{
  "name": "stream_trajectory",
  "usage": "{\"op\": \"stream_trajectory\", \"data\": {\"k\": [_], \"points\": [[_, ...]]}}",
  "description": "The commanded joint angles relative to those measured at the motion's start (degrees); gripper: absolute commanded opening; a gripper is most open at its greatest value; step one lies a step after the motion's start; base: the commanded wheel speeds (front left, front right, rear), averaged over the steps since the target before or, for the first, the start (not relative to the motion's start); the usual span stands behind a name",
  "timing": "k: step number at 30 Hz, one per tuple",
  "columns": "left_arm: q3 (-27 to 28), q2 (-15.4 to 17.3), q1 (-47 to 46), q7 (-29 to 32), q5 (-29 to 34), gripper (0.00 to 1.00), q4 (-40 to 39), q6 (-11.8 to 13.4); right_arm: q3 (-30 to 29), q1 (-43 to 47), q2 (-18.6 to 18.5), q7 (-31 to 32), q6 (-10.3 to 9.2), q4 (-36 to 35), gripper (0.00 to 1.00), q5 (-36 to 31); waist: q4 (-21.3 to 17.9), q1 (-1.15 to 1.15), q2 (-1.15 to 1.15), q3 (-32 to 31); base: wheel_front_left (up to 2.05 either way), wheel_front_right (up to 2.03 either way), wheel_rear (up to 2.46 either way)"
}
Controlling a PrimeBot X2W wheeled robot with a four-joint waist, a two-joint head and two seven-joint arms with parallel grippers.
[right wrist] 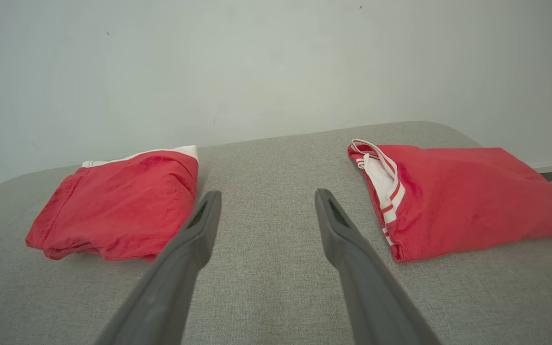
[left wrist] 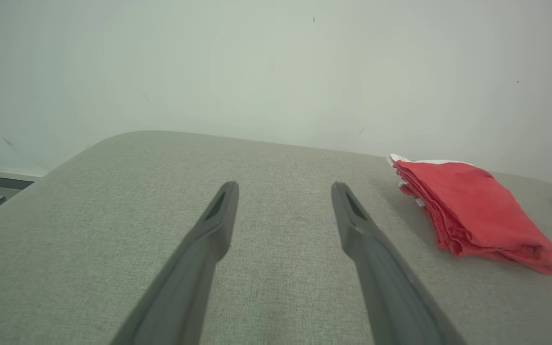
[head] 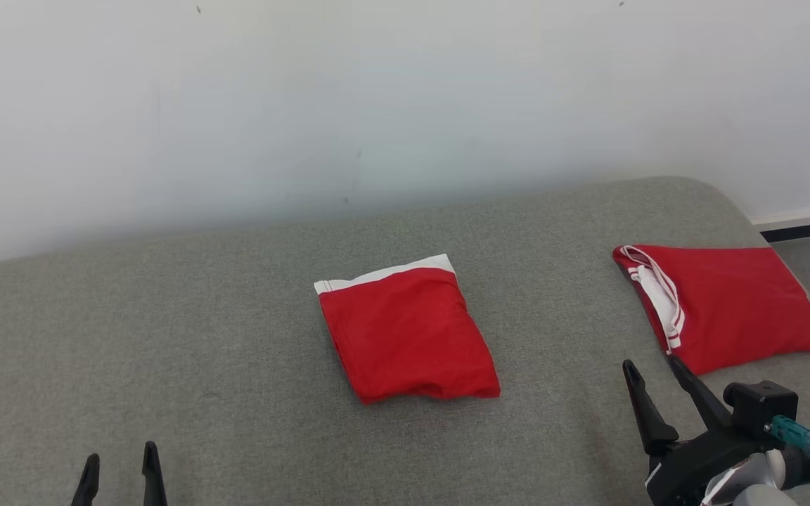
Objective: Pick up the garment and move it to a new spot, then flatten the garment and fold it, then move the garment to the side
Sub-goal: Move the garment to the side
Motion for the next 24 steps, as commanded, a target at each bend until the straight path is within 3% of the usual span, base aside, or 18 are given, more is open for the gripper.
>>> {"op": "stream_trajectory", "data": {"k": [1, 24], "points": [[0.28, 0.06, 0.54, -0.08, 0.18, 1.0, 0.06, -0.34, 0.11, 0.75, 0.1, -0.34, -0.16, -0.1, 1.0, 0.54, 0.09, 0.0, 0.0, 0.04, 0.0, 0.0, 0.0], [-0.58, -0.01, 0.33, -0.08, 0.31, 1.0, -0.73, 0.57, 1.16, -0.31, 0.1, 1.8, -0.16, -1.31, 1.0, 1.26, 2.15, 0.0, 0.0, 1.06, 0.0, 0.0, 0.0]]}}
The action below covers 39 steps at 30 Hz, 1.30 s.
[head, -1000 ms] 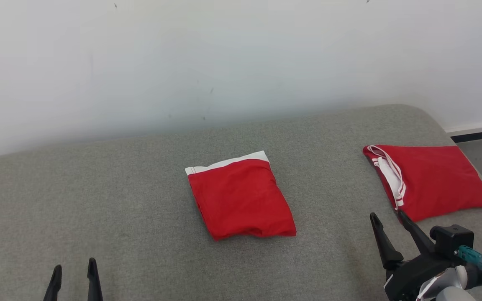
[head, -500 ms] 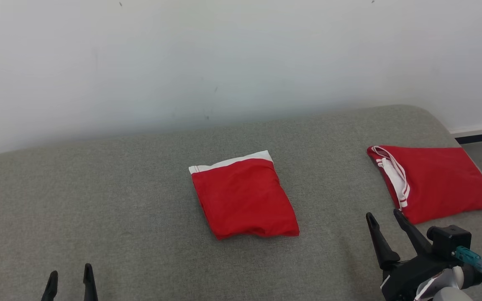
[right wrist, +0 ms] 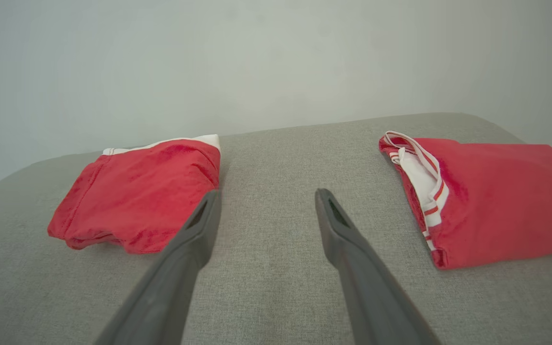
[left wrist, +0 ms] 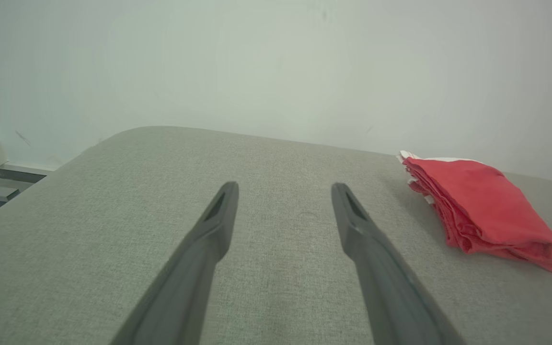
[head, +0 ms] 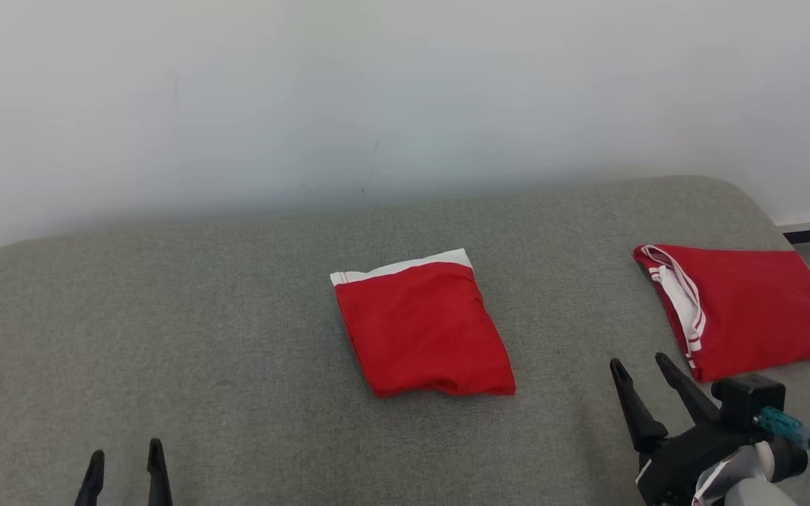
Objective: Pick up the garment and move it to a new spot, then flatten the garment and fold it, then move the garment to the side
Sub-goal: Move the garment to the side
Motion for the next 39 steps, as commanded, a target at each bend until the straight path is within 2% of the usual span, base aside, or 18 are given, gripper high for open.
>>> {"op": "stream_trajectory", "data": {"k": [1, 5, 10, 15, 21, 29, 38, 39], "points": [[-0.03, 0.07, -0.02, -0.08, 0.15, 1.0, -0.41, 0.14, 0.14, -0.9, -0.09, 0.26, -0.16, -0.27, 1.0, 0.14, 0.51, 0.0, 0.0, 0.4, 0.0, 0.0, 0.0], [-0.79, 0.05, -0.36, -0.08, 0.04, 1.0, -1.5, 0.28, 1.31, -5.29, -0.58, 3.52, -0.16, -0.63, 1.0, 0.86, 2.1, 0.0, 0.0, 1.54, 0.0, 0.0, 0.0], [-2.12, 0.04, -0.64, -0.08, -0.03, 1.0, -2.23, 0.6, 2.32, -12.44, -0.25, 11.95, -0.16, 2.33, 1.0, 4.1, 5.67, 0.0, 0.0, 3.29, 0.0, 0.0, 0.0], [-3.95, 0.03, -2.15, -0.08, 0.15, 1.0, -2.84, 0.63, 2.03, -19.89, 0.24, 21.69, -0.16, 8.41, 1.0, 6.85, 10.28, 0.0, 0.0, 7.13, 0.0, 0.0, 0.0], [-5.85, 0.05, -4.69, -0.08, -0.77, 1.0, -3.12, 0.73, 0.84, -26.52, -0.18, 29.66, -0.16, 17.34, 1.0, 6.8, 15.73, 0.0, 0.0, 11.62, 0.0, 0.0, 0.0], [-7.64, 0.02, -6.77, -0.08, -1.87, 1.0, -3.8, 1.22, -3.22, -31.2, 1.72, 31.23, -0.16, 27.75, 1.0, 5.18, 20.41, 0.0, 0.0, 15.08, 0.0, 0.0, 0.0], [-9.12, 0.01, -6.79, -0.08, -2.53, 1.0, -3.83, 1.69, -3.88, -30.81, 4.41, 35.03, -0.02, 36.63, 1.0, 2.69, 21.74, 0.0, 0.0, 15.46, 0.0, 0.0, 0.0], [-9.23, 0.03, -6.73, -0.08, -2.57, 1.0, -3.82, 1.79, -3.53, -30.7, 4.75, 35.63, -0.02, 37.32, 0.71, 2.23, 21.66, 0.0, 0.0, 15.42, 0.0, 0.0, 0.0]]}}
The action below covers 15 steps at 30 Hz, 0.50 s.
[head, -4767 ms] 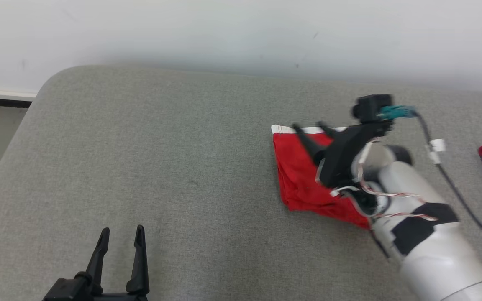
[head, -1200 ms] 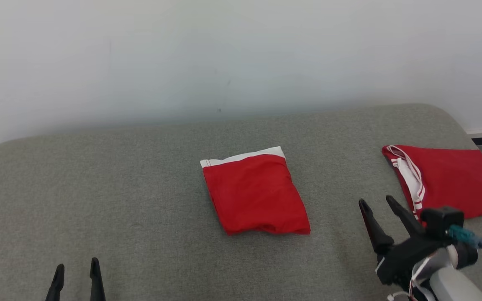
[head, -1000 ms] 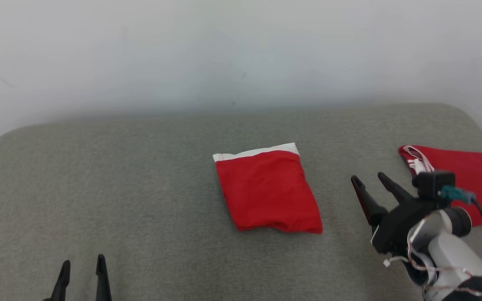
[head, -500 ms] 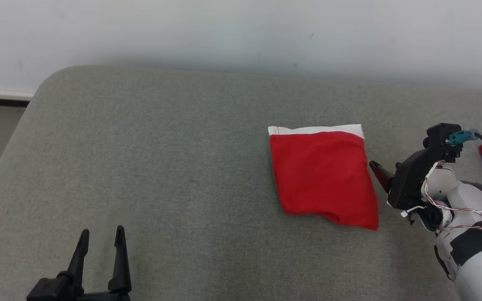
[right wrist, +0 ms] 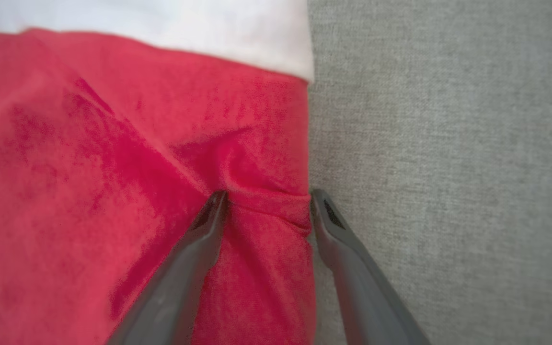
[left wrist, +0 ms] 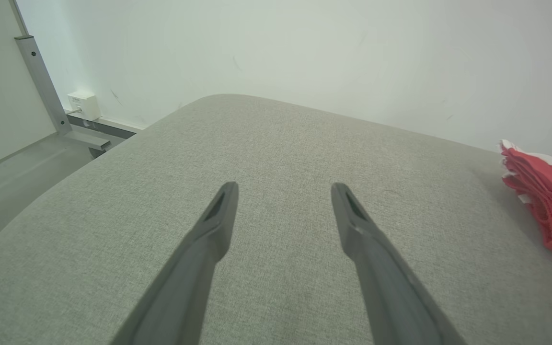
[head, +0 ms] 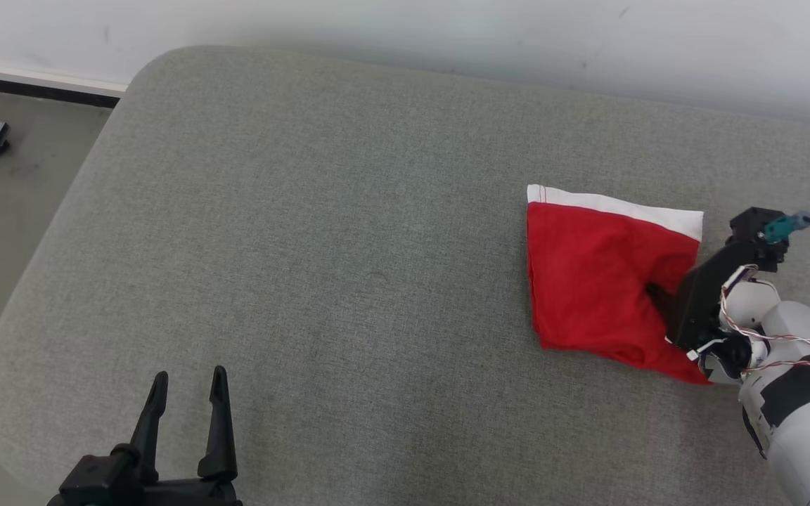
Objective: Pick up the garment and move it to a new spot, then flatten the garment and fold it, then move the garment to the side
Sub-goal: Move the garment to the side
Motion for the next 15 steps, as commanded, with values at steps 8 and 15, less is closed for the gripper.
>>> {"op": "stream_trajectory", "data": {"k": [8, 15], "points": [[-0.22, 0.01, -0.2, -0.08, 0.43, 1.0, -0.49, -0.15, 6.01, 1.24, 0.63, 1.85, 0.07, -0.14, 0.0, -4.65, -2.13, 0.0, 0.01, -0.92, 0.0, 0.0, 0.0], [-0.26, 0.01, -0.14, -0.07, -0.29, 1.0, -2.37, 0.3, 14.15, -4.98, -2.45, 7.33, 0.07, -9.04, 0.0, -5.93, -8.94, 0.0, 0.01, -1.23, 0.0, 0.0, 0.0]]}}
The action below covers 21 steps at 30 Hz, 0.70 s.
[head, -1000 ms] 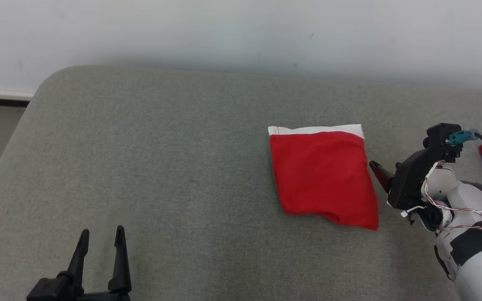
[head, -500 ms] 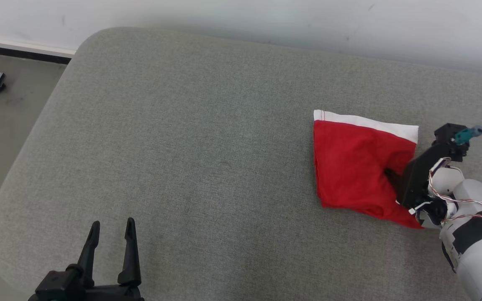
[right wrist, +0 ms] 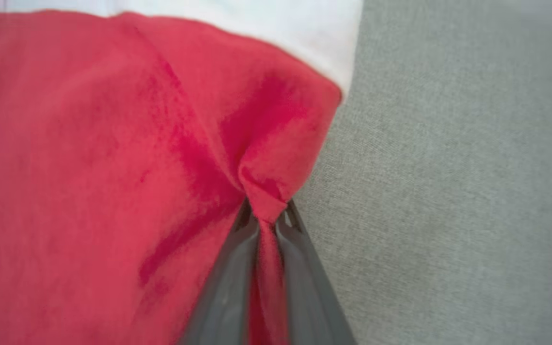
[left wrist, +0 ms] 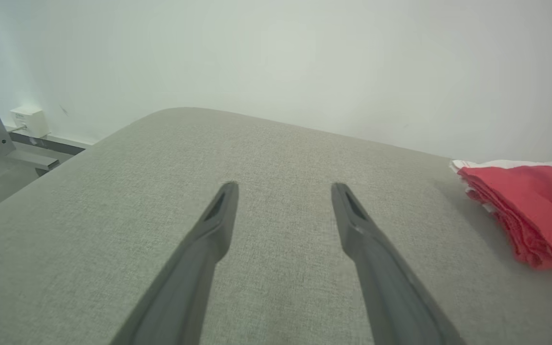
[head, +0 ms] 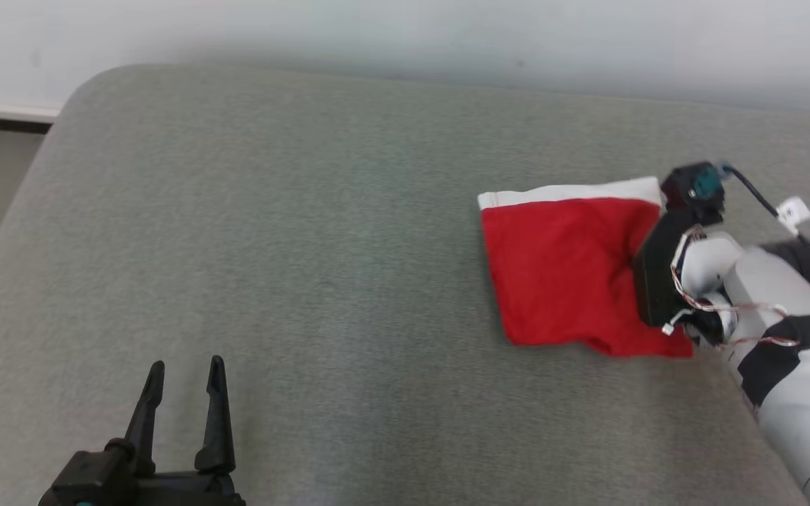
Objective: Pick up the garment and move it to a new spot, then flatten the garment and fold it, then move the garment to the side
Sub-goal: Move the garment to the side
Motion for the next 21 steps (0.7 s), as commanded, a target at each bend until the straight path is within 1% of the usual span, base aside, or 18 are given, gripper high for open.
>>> {"op": "stream_trajectory", "data": {"k": [1, 6, 10, 15, 17, 21], "points": [[0.2, 0.06, -0.19, -0.04, -0.27, 1.0, -0.55, 0.37, 1.6, -1.13, -0.79, 1.29, -0.02, -1.88, 0.0, 0.55, -4.18, -0.01, -0.01, -0.25, 0.0, 0.0, 0.0], [0.91, 0.04, -1.59, -0.03, 0.11, 1.0, -1.84, 0.04, 7.24, -4.22, -5.53, 6.0, -0.02, -9.37, 0.0, 2.37, -9.33, -0.01, -0.01, 0.94, 0.0, 0.0, 0.0], [1.26, 0.05, -2.89, -0.03, 0.08, 1.0, -2.82, -0.34, 9.7, -6.36, -9.98, 8.08, -0.02, -14.36, 0.0, 3.88, -12.75, -0.01, -0.01, 2.35, 0.0, 0.0, 0.0], [1.04, 0.05, -4.69, -0.03, 0.74, 1.0, -3.13, -0.51, 12.13, -8.21, -15.2, 9.69, -0.02, -18.8, 0.0, 3.8, -16.0, -0.01, -0.01, 4.45, 0.0, 0.0, 0.0], [1.18, 0.08, -5.47, -0.03, 0.98, 1.0, -3.36, -0.77, 11.26, -8.95, -16.69, 9.37, -0.02, -19.55, 0.0, 4.48, -17.01, -0.01, -0.01, 5.53, 0.0, 0.0, 0.0], [1.41, 0.08, -6.95, -0.03, 1.72, 1.0, -3.49, -1.33, 10.58, -9.39, -19.1, 8.77, -0.02, -20.29, 0.0, 3.55, -18.29, -0.01, -0.01, 7.87, 0.0, 0.0, 0.0]]}}
